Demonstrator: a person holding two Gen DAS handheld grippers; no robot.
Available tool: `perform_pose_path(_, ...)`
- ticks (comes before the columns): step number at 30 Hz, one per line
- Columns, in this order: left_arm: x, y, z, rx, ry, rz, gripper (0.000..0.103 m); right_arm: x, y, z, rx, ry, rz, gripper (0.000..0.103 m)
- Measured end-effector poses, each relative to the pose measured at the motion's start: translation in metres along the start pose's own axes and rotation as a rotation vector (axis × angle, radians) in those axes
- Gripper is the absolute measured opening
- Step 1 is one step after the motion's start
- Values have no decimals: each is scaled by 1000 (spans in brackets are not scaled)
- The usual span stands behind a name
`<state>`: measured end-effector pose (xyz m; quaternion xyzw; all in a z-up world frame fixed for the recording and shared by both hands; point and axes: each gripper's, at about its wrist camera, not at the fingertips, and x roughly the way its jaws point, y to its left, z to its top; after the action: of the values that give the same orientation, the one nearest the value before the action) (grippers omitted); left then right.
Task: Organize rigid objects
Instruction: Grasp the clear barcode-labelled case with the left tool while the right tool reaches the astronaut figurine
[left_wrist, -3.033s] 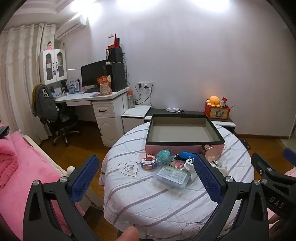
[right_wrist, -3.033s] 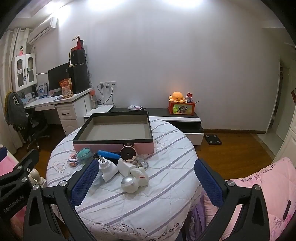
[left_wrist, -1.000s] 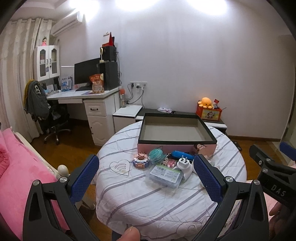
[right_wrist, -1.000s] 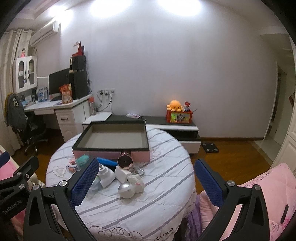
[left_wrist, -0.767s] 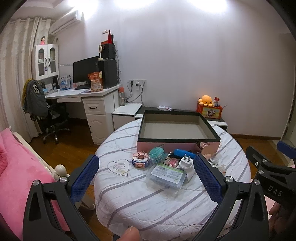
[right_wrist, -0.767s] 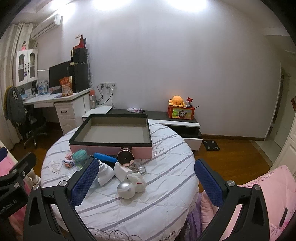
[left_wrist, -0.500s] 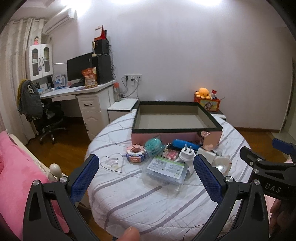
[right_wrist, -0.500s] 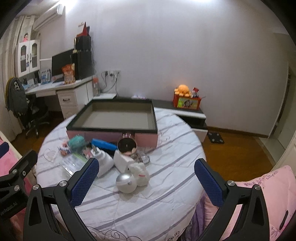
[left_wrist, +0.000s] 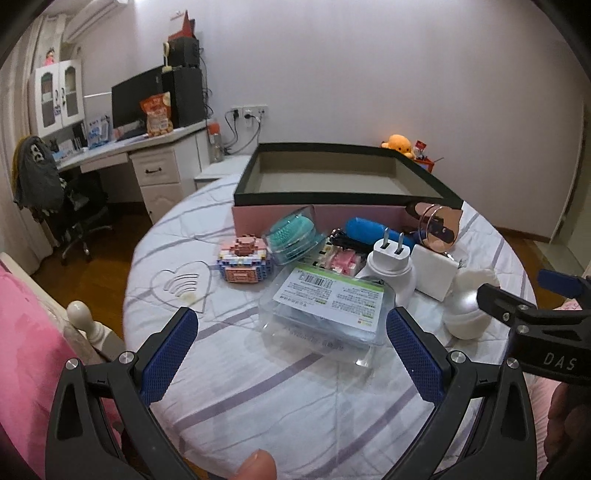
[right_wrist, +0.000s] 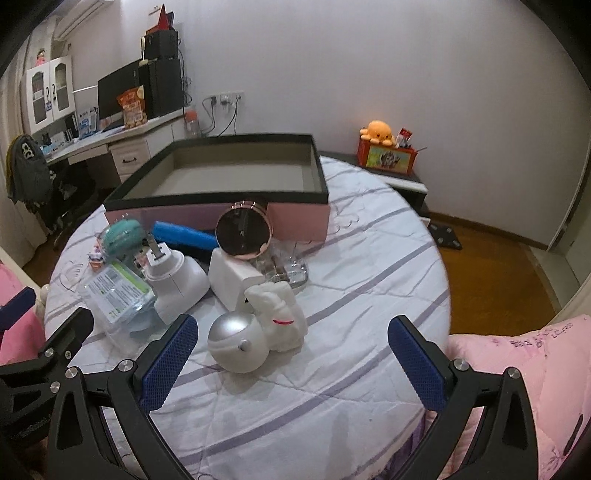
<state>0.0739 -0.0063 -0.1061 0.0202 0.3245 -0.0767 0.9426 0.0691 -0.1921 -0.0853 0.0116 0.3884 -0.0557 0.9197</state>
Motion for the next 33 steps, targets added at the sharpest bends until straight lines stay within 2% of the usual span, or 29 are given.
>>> perform_pose_path(6, 22, -7, 1, 53, 28, 6, 103, 23, 2, 2, 16, 59, -9, 103)
perform_pose_path(10, 29, -6, 4, 80, 22, -34, 103, 36, 0, 3, 43, 86, 16, 103)
perform_pose_path(16, 25, -13, 4, 209, 0, -89, 103, 56, 5, -9, 51, 173, 32, 103)
perform_pose_path(19, 30, -21, 4, 265, 1, -78, 103, 57, 5, -11, 52, 165, 10, 103)
perform_pose_path(23, 41, -21, 7, 272, 26, -91, 103, 58, -1, -6, 67, 158, 19, 103)
perform_pose_path(26, 47, -27, 6, 285, 46, -70, 103, 61, 0, -6, 61, 160, 12, 103)
perform_pose_path(28, 48, -27, 8, 285, 54, -69, 103, 62, 0, -7, 60, 156, 27, 99)
perform_pose_path(30, 48, -22, 11, 242, 70, -115, 96, 59, 1, -6, 54, 146, 38, 86)
perform_pose_path(32, 51, -14, 15, 191, 92, -153, 96, 58, 1, -4, 44, 144, 44, 74)
perform_pose_path(33, 52, -12, 15, 180, 97, -161, 96, 57, 0, -4, 44, 147, 50, 73)
